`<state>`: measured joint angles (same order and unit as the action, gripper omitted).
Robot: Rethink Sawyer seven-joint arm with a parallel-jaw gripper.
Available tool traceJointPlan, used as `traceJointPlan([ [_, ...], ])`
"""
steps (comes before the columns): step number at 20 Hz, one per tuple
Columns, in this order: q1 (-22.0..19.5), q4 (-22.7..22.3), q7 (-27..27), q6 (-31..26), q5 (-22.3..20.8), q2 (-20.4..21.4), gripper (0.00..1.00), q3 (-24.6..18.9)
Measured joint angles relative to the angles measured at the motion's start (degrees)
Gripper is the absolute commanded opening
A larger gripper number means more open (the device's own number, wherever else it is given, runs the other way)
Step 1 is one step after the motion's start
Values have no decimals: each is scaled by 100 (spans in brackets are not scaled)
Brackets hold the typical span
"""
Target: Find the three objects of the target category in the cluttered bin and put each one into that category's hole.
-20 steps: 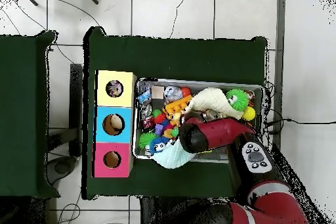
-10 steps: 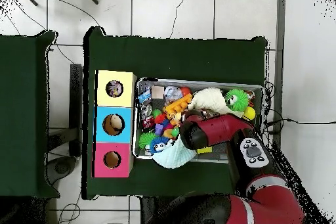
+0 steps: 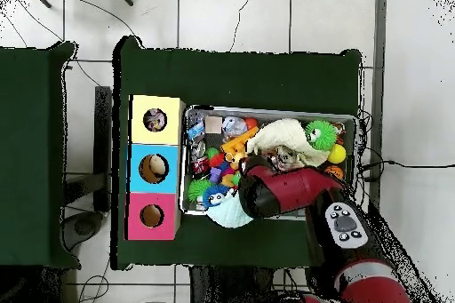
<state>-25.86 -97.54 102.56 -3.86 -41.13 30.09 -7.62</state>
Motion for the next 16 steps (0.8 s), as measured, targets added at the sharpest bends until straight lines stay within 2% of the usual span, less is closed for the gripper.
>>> traceJointPlan([
  [6, 50, -999, 0, 1, 592, 1066, 0, 4],
  [11, 292, -1492, 0, 0, 1005, 1622, 0, 30],
  [16, 520, -1833, 0, 0, 1317, 1949, 0, 28],
])
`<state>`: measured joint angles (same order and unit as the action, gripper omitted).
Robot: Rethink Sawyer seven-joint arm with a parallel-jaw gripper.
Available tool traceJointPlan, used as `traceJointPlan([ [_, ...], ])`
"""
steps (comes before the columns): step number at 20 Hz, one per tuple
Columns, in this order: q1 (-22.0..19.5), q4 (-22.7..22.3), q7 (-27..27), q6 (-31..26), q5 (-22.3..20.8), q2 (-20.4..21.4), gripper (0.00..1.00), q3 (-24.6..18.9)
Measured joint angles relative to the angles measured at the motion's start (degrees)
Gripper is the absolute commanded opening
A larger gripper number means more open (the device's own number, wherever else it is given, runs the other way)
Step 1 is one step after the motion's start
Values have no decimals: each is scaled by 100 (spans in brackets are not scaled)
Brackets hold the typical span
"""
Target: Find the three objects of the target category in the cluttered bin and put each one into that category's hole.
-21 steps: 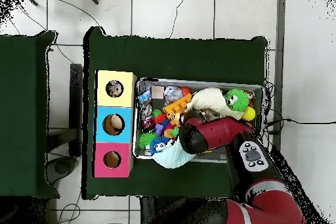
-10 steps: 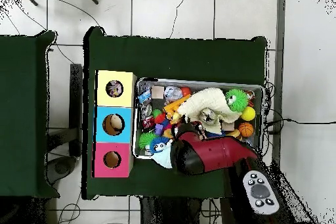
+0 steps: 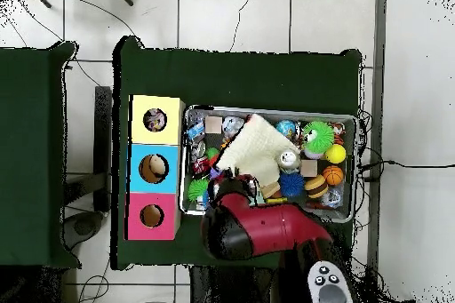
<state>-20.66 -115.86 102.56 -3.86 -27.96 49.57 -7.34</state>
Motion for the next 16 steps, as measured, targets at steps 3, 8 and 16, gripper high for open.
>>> traceJointPlan([
  [3, 80, -216, 0, 1, 200, 171, 0, 1],
  [8, 104, -514, 0, 1, 445, 351, 0, 3],
  [16, 105, -760, 0, 1, 639, 434, 0, 3],
])
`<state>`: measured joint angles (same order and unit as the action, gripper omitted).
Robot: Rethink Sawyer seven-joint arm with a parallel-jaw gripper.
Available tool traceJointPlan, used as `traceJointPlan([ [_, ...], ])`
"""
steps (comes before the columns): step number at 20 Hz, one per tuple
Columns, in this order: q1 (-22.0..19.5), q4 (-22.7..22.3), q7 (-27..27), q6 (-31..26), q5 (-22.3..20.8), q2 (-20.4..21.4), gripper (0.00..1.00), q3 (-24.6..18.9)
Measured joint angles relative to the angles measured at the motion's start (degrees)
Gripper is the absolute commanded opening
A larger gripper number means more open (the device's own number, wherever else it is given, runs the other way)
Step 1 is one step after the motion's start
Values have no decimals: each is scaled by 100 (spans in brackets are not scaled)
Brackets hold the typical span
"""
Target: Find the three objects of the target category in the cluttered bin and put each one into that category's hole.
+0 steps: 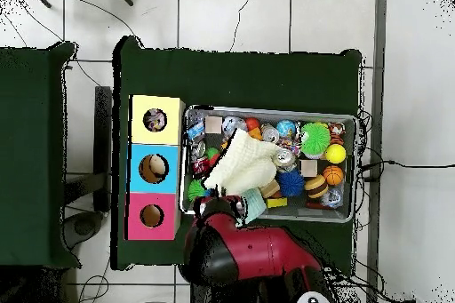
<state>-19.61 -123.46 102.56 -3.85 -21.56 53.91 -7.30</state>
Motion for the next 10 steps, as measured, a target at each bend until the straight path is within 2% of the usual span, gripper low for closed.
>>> traceJointPlan([
  [6, 61, -10, 0, 1, 139, 1, 0, 20],
  [10, 306, -30, 0, 1, 304, 63, 0, 110],
])
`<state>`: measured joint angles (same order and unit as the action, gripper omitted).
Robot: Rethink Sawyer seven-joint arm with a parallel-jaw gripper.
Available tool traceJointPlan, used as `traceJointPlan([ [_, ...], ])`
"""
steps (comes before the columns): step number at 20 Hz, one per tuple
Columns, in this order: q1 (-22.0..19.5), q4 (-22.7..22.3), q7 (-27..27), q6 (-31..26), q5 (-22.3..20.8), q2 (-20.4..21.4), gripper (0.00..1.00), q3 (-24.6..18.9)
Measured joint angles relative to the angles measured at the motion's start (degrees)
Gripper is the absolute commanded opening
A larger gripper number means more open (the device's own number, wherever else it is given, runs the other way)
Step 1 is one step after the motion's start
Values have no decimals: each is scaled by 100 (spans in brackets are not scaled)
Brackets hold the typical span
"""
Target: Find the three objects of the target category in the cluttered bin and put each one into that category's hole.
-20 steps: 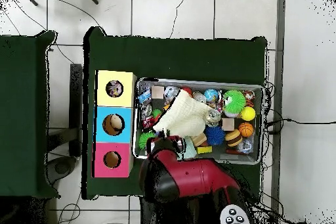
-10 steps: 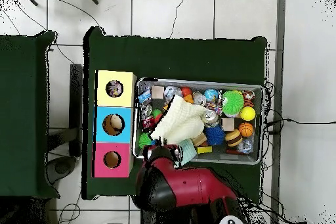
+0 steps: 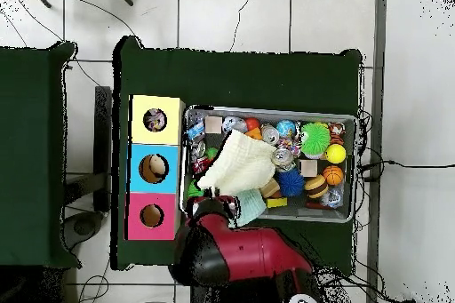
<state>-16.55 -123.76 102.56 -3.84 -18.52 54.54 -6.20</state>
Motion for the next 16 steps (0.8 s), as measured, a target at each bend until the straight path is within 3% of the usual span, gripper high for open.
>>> traceJointPlan([
  [9, 1124, -86, 0, 0, 631, 151, 0, 355],
  [13, 1445, -88, 0, 37, 868, 47, 0, 408],
  [16, 1467, -88, 0, 97, 925, -74, 0, 408],
])
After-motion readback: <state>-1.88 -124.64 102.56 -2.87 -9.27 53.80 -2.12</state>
